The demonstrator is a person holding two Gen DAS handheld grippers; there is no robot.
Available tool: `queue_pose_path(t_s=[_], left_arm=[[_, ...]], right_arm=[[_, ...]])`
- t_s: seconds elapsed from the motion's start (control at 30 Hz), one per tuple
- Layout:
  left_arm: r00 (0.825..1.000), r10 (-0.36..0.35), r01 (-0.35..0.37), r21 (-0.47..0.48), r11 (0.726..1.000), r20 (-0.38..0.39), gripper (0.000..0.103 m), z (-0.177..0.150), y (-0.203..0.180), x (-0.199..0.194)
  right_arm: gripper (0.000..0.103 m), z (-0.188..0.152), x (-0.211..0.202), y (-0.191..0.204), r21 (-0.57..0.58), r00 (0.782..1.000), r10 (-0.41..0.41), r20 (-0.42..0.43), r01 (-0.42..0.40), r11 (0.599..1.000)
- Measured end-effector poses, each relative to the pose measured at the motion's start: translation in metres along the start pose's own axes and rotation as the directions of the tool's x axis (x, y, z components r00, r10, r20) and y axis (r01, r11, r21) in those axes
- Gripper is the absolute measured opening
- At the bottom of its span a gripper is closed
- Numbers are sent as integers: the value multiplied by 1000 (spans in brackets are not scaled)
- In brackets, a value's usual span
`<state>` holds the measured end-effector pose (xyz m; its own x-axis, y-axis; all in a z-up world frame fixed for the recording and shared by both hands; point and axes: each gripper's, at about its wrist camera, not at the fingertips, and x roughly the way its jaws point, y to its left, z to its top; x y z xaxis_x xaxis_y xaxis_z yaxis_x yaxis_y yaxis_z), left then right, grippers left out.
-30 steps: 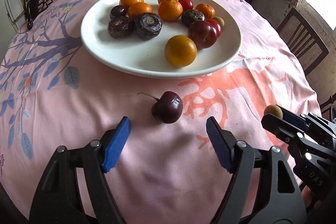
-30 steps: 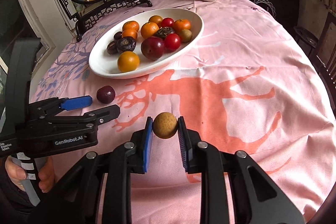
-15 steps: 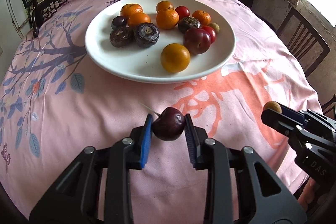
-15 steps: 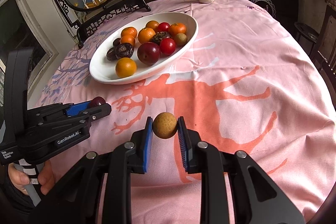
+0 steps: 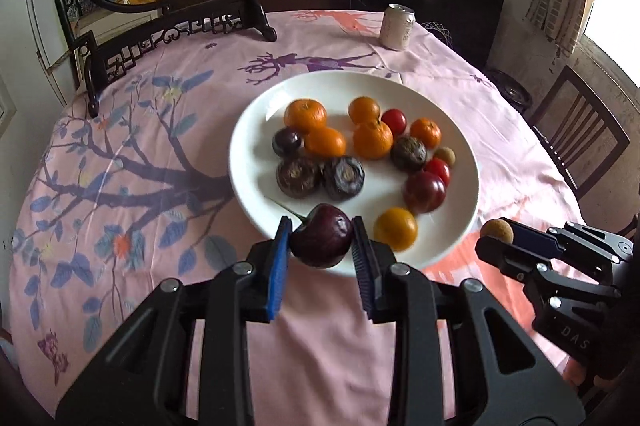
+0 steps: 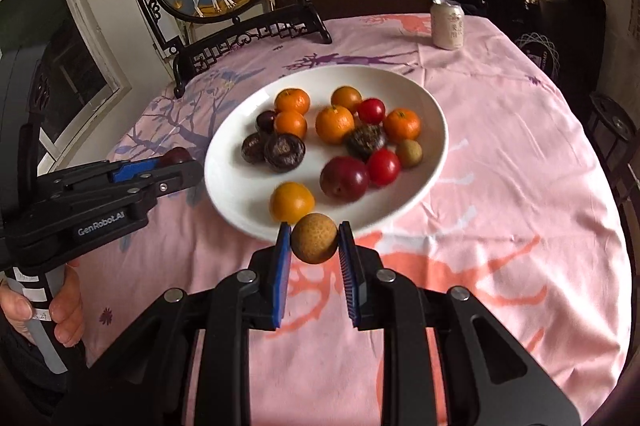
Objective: Organize fruits
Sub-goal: 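Carry both fruits over the white plate and open both tools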
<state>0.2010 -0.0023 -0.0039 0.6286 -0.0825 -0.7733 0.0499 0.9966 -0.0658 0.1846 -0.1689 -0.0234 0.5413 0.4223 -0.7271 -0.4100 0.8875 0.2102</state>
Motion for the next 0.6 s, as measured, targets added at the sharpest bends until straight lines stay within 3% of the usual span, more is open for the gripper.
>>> queue_pose_path(t_s=[0.13, 0.37, 0.4, 0.43, 0.5, 0.53, 0.6], left_arm=[[999, -8, 5, -55, 998, -51, 30, 34, 7, 40], [995, -34, 25, -95, 995, -94, 31, 45, 16, 82], [995, -34, 25, -97, 995, -96, 34, 44, 17, 85], [995, -31, 22, -98, 995, -94, 46, 44, 18, 87], [997, -15, 7, -98, 995, -81, 67, 44, 19, 86], [997, -7, 0, -98, 995, -71, 68, 44, 20, 84], [998, -8, 2, -96, 995, -65, 74, 44, 21, 79]], right_arm=[[24, 39, 35, 10, -73, 999, -51, 6, 52, 996], [24, 57, 83, 3, -82, 996, -74, -42, 70, 994], [24, 57, 87, 2, -81, 996, -78, -46, 74, 994], [25, 57, 90, 1, -80, 996, -80, -51, 75, 994], [39, 55, 91, 0, -82, 995, -87, -48, 83, 993], [50, 54, 90, 0, -83, 995, -98, -37, 94, 992], [55, 53, 83, 1, -83, 993, -121, -7, 120, 989]])
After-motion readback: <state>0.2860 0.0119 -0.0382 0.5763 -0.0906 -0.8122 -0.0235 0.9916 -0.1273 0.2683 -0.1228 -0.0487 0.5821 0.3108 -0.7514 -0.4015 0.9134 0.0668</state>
